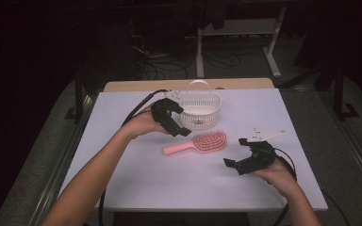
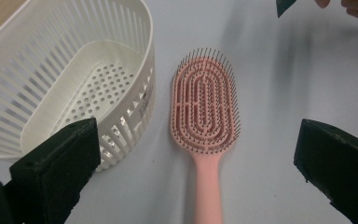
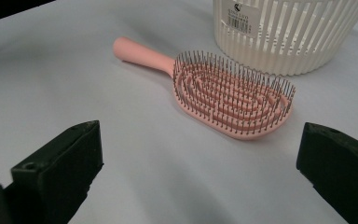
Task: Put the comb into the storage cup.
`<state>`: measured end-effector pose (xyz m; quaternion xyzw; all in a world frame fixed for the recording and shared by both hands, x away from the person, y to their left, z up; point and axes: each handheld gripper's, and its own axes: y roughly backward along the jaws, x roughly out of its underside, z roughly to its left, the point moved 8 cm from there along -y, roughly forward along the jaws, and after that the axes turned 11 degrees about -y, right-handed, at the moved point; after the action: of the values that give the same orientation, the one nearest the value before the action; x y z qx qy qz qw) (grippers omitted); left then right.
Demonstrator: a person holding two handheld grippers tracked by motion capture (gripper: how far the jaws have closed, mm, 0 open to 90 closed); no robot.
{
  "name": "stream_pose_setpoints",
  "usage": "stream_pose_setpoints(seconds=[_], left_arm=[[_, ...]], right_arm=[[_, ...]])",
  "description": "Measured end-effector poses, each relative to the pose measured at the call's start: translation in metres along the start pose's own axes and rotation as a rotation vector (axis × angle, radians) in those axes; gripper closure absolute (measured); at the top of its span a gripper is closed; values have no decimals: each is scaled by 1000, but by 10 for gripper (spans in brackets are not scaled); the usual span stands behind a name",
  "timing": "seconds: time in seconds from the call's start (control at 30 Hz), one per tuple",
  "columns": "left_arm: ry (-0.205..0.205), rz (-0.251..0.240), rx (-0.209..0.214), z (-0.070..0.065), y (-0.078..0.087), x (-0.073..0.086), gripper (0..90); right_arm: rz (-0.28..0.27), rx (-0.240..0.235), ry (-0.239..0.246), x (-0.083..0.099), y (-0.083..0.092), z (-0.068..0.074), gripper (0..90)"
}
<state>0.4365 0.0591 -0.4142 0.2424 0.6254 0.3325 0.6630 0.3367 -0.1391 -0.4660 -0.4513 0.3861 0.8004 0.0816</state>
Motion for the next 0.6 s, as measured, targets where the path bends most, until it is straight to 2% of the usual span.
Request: stream_pose_setpoints(seconds=[0.2, 0.6], left_arm=[[-10, 51, 14, -2, -5, 4, 4], [-32, 103, 29, -7, -16, 8, 5]], right_arm=[[0, 1, 1, 0, 0, 0, 0], [-1, 1, 4, 0, 0, 0, 0]])
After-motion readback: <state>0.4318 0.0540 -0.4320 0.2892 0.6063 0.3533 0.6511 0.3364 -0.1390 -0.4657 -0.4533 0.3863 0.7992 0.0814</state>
